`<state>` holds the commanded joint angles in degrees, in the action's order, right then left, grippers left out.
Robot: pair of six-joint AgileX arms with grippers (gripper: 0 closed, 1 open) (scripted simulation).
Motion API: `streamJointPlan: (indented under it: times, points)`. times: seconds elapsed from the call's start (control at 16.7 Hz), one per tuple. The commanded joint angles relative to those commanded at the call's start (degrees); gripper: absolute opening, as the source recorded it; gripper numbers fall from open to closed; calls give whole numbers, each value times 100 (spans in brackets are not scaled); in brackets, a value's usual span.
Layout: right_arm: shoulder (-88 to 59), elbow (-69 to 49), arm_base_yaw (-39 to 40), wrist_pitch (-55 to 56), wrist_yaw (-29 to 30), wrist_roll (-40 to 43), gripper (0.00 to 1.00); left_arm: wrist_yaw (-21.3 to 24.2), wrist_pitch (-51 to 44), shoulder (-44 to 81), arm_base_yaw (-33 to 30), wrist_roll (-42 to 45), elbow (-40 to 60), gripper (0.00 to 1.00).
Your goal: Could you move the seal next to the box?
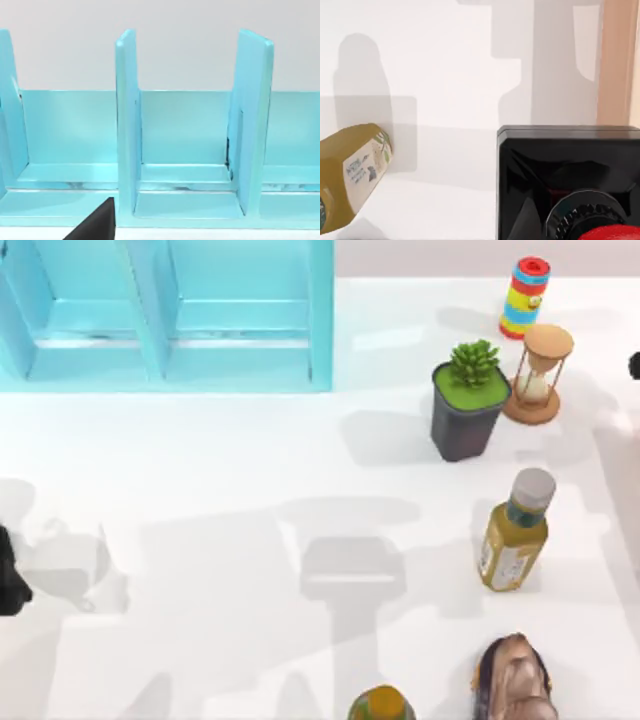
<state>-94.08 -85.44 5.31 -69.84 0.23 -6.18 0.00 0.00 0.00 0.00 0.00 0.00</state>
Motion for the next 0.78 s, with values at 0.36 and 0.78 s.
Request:
streamJointPlan:
  times: [0.36, 0.78]
  points:
    - [-67, 317, 31, 409, -3, -5, 0, 0, 0, 0, 0, 0, 0, 100]
    - [-244, 1195, 16, 1439, 4, -19, 0, 0, 0, 0, 0, 0, 0, 100]
